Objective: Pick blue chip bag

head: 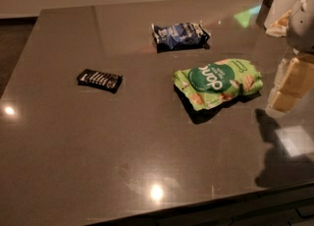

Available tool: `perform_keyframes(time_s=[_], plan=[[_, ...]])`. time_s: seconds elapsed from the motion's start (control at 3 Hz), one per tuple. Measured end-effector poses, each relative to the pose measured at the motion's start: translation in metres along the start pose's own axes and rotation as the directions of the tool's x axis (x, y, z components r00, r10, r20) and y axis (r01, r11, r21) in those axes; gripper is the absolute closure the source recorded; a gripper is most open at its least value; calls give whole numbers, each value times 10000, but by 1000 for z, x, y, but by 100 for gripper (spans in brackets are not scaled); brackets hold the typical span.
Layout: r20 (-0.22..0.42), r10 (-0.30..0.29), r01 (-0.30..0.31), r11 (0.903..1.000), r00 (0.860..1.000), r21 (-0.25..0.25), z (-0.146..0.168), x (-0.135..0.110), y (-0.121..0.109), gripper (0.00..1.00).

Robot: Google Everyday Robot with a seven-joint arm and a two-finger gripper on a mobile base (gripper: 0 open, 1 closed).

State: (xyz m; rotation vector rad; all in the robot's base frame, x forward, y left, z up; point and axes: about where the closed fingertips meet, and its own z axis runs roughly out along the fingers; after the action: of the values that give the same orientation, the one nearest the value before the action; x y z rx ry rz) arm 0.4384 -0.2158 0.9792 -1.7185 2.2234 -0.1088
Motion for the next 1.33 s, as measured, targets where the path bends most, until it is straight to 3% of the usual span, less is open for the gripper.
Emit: perform_keyframes(time_s=[0.67, 1.33], plan=[[217, 344, -348, 9992, 9992, 182, 3, -4, -11, 0], [1095, 826, -890, 9945, 9906, 550, 25, -29, -65, 0]])
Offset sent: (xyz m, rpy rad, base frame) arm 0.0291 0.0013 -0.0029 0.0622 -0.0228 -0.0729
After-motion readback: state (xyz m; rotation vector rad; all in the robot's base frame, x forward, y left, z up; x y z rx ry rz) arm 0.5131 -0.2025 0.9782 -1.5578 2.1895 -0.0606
